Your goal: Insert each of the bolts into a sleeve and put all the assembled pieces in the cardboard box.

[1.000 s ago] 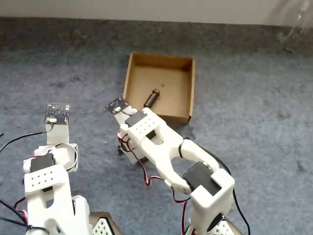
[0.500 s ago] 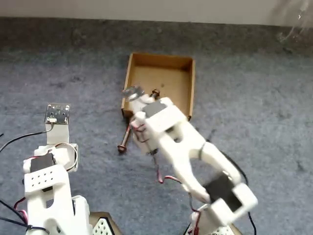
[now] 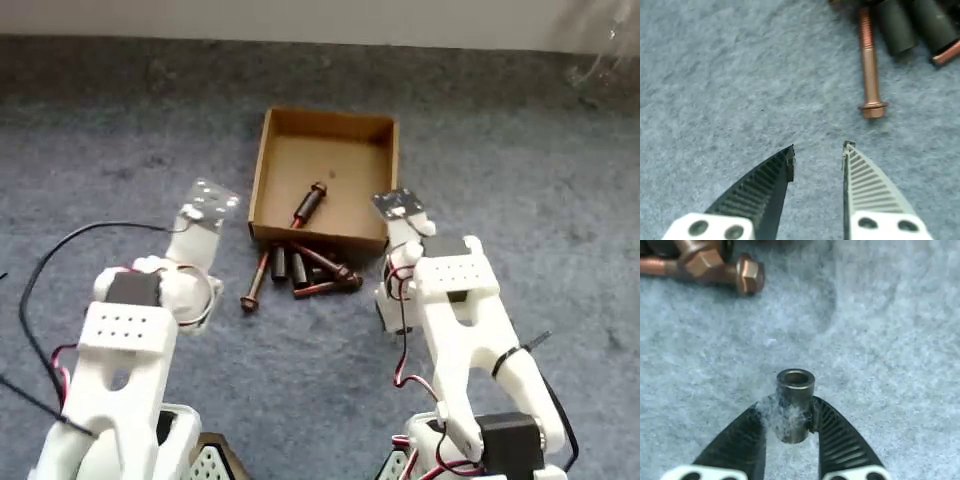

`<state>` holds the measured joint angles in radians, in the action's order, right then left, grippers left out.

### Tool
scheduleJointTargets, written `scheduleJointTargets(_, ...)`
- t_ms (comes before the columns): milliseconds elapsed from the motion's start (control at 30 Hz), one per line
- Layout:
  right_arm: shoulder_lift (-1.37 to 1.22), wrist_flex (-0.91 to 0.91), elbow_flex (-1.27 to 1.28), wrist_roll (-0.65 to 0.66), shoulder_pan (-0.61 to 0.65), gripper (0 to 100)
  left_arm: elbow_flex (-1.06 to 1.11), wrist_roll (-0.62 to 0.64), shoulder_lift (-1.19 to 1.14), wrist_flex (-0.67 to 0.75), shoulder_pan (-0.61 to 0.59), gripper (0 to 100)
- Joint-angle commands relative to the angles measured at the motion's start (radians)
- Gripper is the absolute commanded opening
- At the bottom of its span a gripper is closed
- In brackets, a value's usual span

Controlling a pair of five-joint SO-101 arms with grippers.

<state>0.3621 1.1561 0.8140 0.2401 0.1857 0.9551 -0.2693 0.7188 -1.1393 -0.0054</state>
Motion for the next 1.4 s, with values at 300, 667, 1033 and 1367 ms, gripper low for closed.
scheduleJointTargets(300,0.154,-0.127,0.140,0.008,-0.016,0.3,-0.275,-0.006,-0.443,0.149,0.153,15)
scheduleJointTargets(667,0.165,-0.127,0.147,0.008,-0.015,0.3,-0.363,-0.006,-0.711,0.262,0.154,15)
scheduleJointTargets(1033,0.165,-0.127,0.147,0.008,-0.015,0.3,-0.366,-0.014,-0.733,0.175,0.021,0)
scheduleJointTargets(1367,0.165,-0.127,0.147,0.008,-0.015,0.3,-0.358,0.272,-0.524,-0.031,-0.199,0)
